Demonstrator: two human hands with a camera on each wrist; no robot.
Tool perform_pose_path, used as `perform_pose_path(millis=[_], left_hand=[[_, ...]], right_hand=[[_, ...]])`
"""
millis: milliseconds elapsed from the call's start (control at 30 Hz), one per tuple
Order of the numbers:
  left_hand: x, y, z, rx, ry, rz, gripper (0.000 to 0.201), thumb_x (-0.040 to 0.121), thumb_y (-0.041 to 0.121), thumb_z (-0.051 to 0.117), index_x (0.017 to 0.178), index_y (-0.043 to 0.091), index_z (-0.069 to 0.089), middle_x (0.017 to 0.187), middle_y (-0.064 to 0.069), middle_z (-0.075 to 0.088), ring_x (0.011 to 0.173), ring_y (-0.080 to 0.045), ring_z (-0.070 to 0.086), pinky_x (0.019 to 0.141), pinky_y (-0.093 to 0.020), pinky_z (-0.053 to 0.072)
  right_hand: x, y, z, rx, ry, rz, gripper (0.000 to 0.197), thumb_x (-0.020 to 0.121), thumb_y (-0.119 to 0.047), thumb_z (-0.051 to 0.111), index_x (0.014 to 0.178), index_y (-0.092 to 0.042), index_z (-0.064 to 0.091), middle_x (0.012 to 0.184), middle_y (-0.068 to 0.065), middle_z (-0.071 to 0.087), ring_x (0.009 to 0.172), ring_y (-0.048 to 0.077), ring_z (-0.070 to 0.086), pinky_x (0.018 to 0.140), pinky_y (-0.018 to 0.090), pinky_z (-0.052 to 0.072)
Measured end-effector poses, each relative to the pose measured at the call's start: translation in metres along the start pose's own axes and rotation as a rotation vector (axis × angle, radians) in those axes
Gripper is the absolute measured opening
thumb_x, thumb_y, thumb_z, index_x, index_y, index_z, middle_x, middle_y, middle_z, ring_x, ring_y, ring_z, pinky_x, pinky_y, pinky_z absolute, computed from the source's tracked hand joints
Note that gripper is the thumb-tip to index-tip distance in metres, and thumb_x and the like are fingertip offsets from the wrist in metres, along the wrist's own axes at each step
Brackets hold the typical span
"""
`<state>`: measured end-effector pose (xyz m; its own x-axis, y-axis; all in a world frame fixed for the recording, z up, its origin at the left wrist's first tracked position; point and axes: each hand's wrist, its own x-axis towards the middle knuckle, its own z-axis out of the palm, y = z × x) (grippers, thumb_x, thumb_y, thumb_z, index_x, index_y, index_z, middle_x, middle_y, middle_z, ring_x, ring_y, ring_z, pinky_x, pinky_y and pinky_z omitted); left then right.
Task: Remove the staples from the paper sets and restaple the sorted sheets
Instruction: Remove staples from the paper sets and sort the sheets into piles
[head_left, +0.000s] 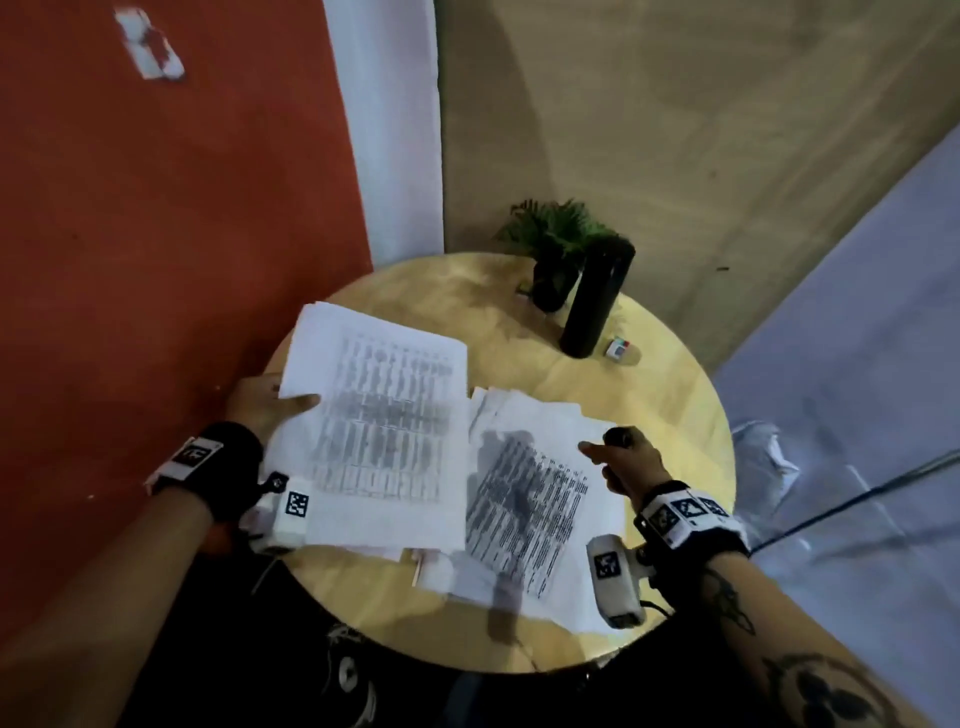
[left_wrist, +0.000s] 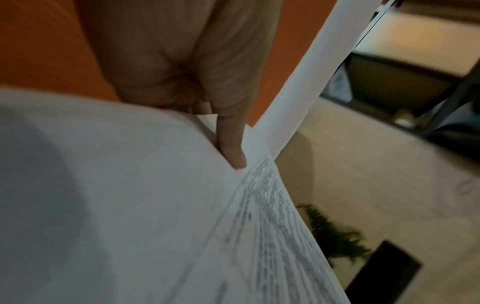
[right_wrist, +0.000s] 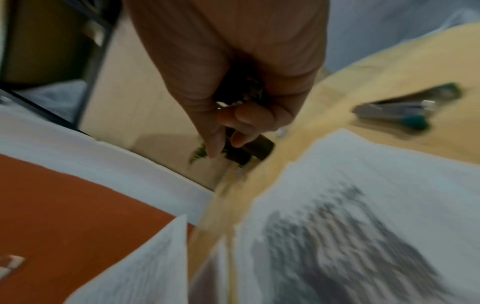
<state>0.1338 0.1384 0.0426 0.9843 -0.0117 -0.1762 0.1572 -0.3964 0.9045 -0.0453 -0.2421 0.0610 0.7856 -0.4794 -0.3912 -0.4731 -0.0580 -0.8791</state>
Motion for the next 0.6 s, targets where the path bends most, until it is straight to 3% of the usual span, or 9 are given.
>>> perform_pose_path(millis=[33,100,167,233,333,433,533,600], left_hand=[[0.008,-0.014,-0.001,0.051,0.023,-0.030,0.031,0.077,0.001,0.073,0.104,-0.011,0.063,0.086,-0.019,0.070,0.070,-0.011,0.061,0.065,-0.024,0.046],[0.025,-0.040,-0.001,0.129,0.052,-0.087,0.032,0.077,0.004,0.075,0.103,-0.012,0.064,0.106,-0.030,0.065,0.084,-0.021,0.056,0.073,-0.033,0.042],[0.038,-0.059,0.001,0.187,0.051,-0.118,0.032,0.079,0.007,0.074,0.102,-0.013,0.063,0.106,-0.032,0.063,0.084,-0.024,0.054,0.074,-0.034,0.040],[0.049,-0.072,0.003,0.269,0.027,-0.126,0.033,0.084,0.011,0.070,0.105,-0.014,0.063,0.102,-0.029,0.064,0.085,-0.025,0.053,0.074,-0.033,0.039],[0.063,-0.085,0.005,0.348,-0.019,-0.162,0.034,0.092,0.017,0.060,0.110,-0.012,0.061,0.111,-0.032,0.062,0.089,-0.029,0.056,0.080,-0.037,0.042],[0.070,-0.085,0.011,0.537,0.012,-0.232,0.039,0.096,0.020,0.053,0.121,-0.010,0.054,0.125,-0.032,0.054,0.112,-0.041,0.054,0.095,-0.043,0.041],[0.056,-0.059,0.039,0.719,0.170,-0.116,0.053,0.091,0.025,0.060,0.134,-0.001,0.045,0.135,-0.030,0.045,0.125,-0.044,0.042,0.102,-0.048,0.036],[0.038,-0.039,0.076,0.709,0.176,0.039,0.052,0.087,0.028,0.064,0.132,0.007,0.048,0.133,-0.025,0.047,0.123,-0.042,0.042,0.099,-0.048,0.038]], right_hand=[[0.000,0.015,0.004,-0.029,-0.010,0.065,0.050,0.083,0.000,0.065,0.061,-0.020,0.025,0.058,0.006,0.031,0.032,0.010,0.022,0.044,0.017,0.021],[0.003,0.047,0.014,-0.125,-0.018,0.170,0.045,0.082,-0.006,0.069,0.060,-0.017,0.031,0.059,0.007,0.034,0.043,0.013,0.030,0.050,0.022,0.026],[0.014,0.082,0.023,-0.265,-0.058,0.279,0.036,0.069,-0.029,0.076,0.068,-0.008,0.047,0.063,0.010,0.045,0.053,0.018,0.042,0.053,0.025,0.036],[0.022,0.106,0.029,-0.401,-0.104,0.300,0.055,0.056,-0.042,0.067,0.085,0.002,0.053,0.067,0.012,0.051,0.064,0.022,0.053,0.059,0.026,0.041],[0.012,0.102,0.037,-0.499,-0.084,0.283,0.039,0.082,-0.032,0.065,0.095,-0.008,0.038,0.078,0.009,0.049,0.083,0.023,0.054,0.066,0.027,0.035],[0.009,0.102,0.040,-0.606,-0.058,0.250,0.040,0.085,-0.033,0.064,0.097,-0.012,0.033,0.100,0.014,0.057,0.100,0.031,0.057,0.071,0.027,0.036],[0.012,0.105,0.040,-0.669,-0.085,0.223,0.043,0.085,-0.038,0.064,0.097,-0.012,0.031,0.111,0.016,0.060,0.104,0.032,0.057,0.074,0.030,0.039],[0.013,0.105,0.040,-0.694,-0.093,0.204,0.042,0.086,-0.038,0.062,0.096,-0.012,0.031,0.111,0.017,0.060,0.102,0.032,0.058,0.072,0.029,0.038]])
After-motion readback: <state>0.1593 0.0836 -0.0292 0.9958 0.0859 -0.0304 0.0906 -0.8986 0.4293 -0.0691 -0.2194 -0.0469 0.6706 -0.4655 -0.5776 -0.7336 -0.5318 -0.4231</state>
